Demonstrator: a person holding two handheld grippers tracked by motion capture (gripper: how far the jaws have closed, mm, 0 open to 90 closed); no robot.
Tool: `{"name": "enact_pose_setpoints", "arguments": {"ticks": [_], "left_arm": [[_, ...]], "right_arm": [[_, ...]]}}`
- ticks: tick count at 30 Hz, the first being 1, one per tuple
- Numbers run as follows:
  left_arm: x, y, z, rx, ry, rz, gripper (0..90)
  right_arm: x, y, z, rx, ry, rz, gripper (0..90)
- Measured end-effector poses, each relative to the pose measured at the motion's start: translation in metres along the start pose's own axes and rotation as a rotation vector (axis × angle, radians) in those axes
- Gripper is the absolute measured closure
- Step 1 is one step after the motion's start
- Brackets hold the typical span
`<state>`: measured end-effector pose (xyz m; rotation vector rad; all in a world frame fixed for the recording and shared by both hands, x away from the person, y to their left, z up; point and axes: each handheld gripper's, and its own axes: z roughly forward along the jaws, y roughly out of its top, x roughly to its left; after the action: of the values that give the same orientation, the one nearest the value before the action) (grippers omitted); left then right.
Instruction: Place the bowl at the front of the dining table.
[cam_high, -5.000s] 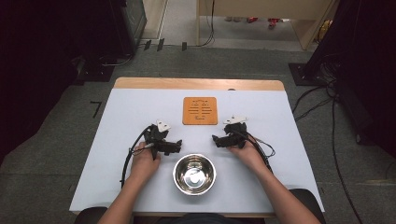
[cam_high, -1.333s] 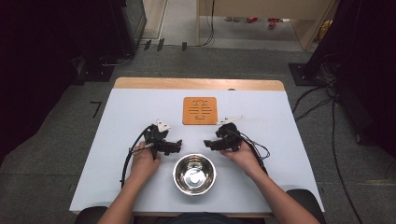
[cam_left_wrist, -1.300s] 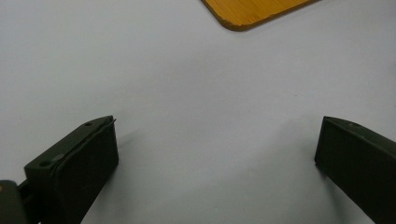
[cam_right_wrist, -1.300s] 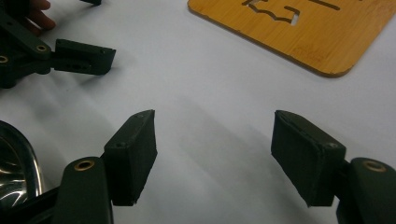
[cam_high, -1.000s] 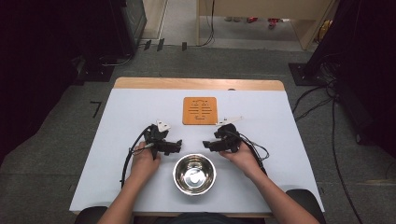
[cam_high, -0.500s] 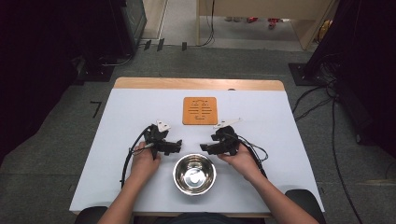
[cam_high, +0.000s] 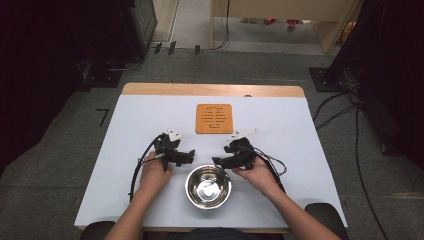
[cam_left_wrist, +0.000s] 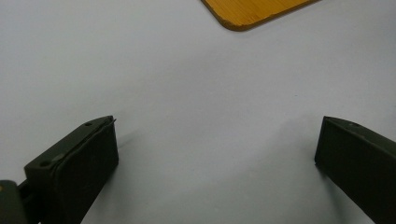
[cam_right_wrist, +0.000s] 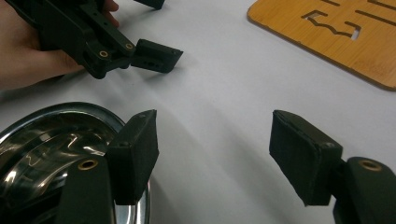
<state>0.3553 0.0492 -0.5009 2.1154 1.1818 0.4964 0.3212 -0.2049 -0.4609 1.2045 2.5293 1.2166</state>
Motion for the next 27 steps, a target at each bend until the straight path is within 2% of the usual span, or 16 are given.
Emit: {"name": "enact_pose_setpoints", "arguments": {"ticks": [9, 27], "left_arm": [[0.000, 0.000, 0.000, 0.000, 0.000, 0.000, 0.0], [0.000, 0.000, 0.000, -0.001, 0.000, -0.001, 0.0]], "right_arm": [[0.001, 0.000, -0.005, -0.003, 0.019, 0.007, 33.5], [0.013, -0.004, -0.003, 0.004, 0.060, -0.038, 37.5]]}}
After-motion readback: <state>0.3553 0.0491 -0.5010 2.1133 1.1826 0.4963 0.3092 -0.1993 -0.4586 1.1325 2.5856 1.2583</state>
